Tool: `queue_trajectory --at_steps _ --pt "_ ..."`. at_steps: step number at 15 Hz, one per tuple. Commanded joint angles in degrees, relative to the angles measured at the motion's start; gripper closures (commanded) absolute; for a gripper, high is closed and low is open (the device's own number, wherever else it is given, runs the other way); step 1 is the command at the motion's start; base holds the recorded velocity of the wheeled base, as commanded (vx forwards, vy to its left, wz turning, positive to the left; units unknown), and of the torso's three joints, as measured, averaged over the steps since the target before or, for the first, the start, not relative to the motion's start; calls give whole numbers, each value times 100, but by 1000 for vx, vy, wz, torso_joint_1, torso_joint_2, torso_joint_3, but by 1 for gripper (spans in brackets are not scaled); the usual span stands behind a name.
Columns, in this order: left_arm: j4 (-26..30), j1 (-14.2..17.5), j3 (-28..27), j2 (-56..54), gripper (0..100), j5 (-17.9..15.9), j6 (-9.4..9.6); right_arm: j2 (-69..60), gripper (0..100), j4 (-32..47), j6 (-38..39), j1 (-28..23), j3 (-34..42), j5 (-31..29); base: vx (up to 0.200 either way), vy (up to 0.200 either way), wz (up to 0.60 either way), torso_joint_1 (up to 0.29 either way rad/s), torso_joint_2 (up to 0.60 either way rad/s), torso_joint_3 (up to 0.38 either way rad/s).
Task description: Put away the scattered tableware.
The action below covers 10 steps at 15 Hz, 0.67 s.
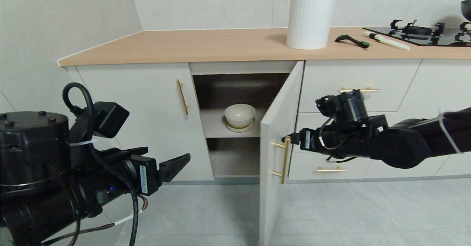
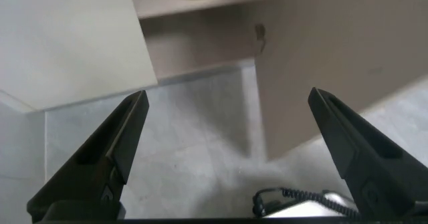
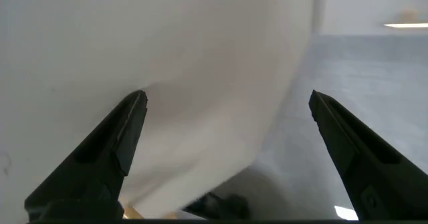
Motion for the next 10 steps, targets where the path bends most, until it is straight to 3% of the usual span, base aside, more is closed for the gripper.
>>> queue_trajectory --at_steps 1,4,7,10 --pt "6 12 -29 -112 0 5 0 513 0 1 134 186 -481 -25 0 0 0 0 0 0" --pt "14 12 -46 -243 0 14 36 918 0 1 662 248 -1342 -51 0 0 0 0 0 0" --pt "76 12 -55 -428 0 14 150 1014 0 -16 1049 248 -1597 -113 0 0 0 0 0 0" --pt "252 12 -169 -639 0 23 211 1234 0 -25 1233 248 -1913 -183 200 0 0 1 1 6"
